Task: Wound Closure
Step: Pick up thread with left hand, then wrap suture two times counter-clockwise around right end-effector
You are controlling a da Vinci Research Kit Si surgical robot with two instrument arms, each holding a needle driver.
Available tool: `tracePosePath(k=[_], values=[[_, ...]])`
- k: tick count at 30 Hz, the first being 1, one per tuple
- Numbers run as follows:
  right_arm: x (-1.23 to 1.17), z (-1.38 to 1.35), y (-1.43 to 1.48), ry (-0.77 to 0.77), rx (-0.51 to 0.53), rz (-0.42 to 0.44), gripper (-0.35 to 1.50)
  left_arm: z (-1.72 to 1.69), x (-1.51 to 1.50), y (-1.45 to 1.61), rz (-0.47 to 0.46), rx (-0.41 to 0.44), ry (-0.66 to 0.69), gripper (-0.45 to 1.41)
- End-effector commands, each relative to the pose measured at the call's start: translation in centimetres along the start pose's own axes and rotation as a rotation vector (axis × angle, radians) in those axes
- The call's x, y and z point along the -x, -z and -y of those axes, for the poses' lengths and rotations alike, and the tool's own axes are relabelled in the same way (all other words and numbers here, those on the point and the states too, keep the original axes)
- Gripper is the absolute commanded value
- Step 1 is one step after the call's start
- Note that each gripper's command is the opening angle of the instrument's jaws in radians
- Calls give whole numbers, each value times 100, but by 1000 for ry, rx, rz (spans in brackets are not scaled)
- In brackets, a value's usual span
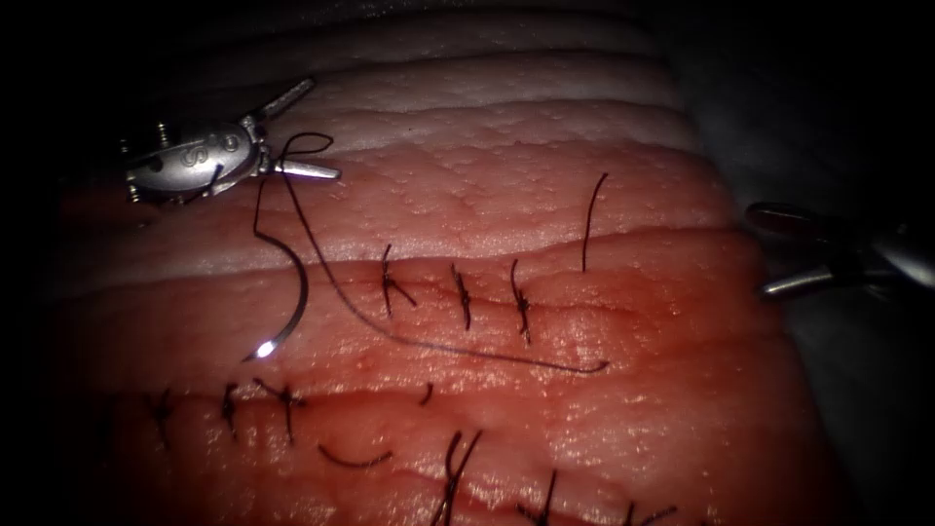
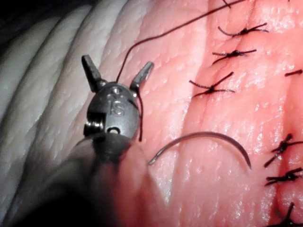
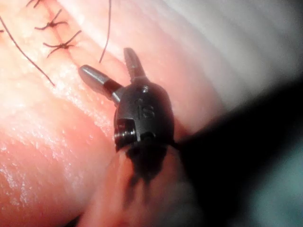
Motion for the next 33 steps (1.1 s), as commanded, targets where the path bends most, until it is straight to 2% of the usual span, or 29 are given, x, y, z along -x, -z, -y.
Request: tracePosePath(k=[1, 2, 4, 6, 8, 10, 12, 14, 16, 20, 26, 33], values=[[6, 0, -11, 1, 0, 0, 113, 2, 5, -8, -5, 14, 21, 16], [6, 0, -12, 1, 2, -1, 113, 1, 8, -10, -16, 34, 35, -45], [5, 4, -14, 1, 2, 1, 109, 1, 10, -7, -21, 75, 45, -45], [5, 17, -14, 3, 5, 1, 83, 3, 9, 3, -6, 71, 70, -45], [1, 30, -17, 0, 14, 1, 91, 3, 5, 9, 5, 65, 74, -45], [-5, 43, -22, -10, -5, -7, 84, 0, -4, 15, 11, 56, 70, -45], [-15, 58, -31, 13, -27, -8, 42, -6, -19, 17, 7, 45, 52, -45], [-25, 67, -41, 34, -25, 0, 37, -15, -39, 17, 9, 39, 24, -45], [-38, 71, -53, 68, -27, -2, 19, -23, -57, 15, 14, 33, 17, -45], [-57, 76, -83, 117, -31, -12, -35, -41, -98, 4, 20, 16, -25, -45], [-58, 102, -143, 147, -71, 10, -35, -63, -134, -27, 49, 9, -62, -45], [-49, 133, -203, 170, -138, -10, -35, -64, -125, -60, 95, 15, -74, -45]])
